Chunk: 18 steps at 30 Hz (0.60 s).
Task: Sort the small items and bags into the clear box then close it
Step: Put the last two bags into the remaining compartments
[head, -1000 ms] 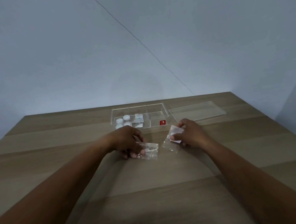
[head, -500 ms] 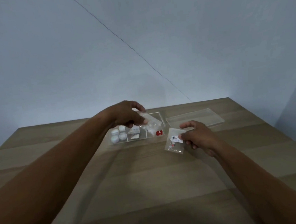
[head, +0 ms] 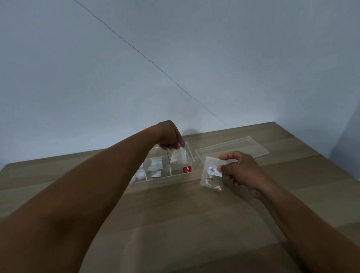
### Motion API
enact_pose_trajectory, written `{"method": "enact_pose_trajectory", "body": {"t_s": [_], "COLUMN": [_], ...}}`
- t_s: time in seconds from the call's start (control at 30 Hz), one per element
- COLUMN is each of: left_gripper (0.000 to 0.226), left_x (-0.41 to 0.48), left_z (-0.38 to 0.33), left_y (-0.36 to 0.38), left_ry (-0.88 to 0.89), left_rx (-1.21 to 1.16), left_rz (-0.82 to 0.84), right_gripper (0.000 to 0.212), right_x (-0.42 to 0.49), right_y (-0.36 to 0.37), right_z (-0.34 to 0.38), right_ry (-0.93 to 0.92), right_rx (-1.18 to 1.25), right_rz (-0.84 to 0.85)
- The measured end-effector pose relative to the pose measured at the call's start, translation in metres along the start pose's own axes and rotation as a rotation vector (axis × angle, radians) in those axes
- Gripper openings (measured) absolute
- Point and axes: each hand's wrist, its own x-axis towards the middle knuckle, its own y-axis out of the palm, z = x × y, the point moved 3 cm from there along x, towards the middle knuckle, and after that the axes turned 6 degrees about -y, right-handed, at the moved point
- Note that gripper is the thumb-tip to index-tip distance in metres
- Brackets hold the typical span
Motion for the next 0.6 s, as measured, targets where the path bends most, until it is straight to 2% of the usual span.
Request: {"method": "enact_pose_trajectory", "body": {"t_s": [0.1,0.37,0.5,0.6], "left_gripper": [0.025,0.033,0.024,0.023], "left_x": [0.004,0.013,0.004,-0.001], "left_z": [-0.004,0.011,0.019,0.039], "left_y": [0.007,0.018,-0.003,-0.022], "left_ry": [0.023,0.08,0.144,0.083], "left_rx": [0.153,0.305,0.251,0.159], "left_rz": [-0.032,-0.253,-0.445,-0.484], "right_gripper": [0.026,0.025,0.021,0.019], "right_x": [0.006,0.036,0.061,0.08], "right_y": [-0.002,-0.001,0.009,0.02], "right_z": [0.001,0.017,0.035,0.05], "right_ry": [-0.012,-0.067,-0.073,-0.074], "right_rx": [0.019,0.107,0.098,0.057], "right_rz": [-0.029,-0.048,-0.026,-0.016]}}
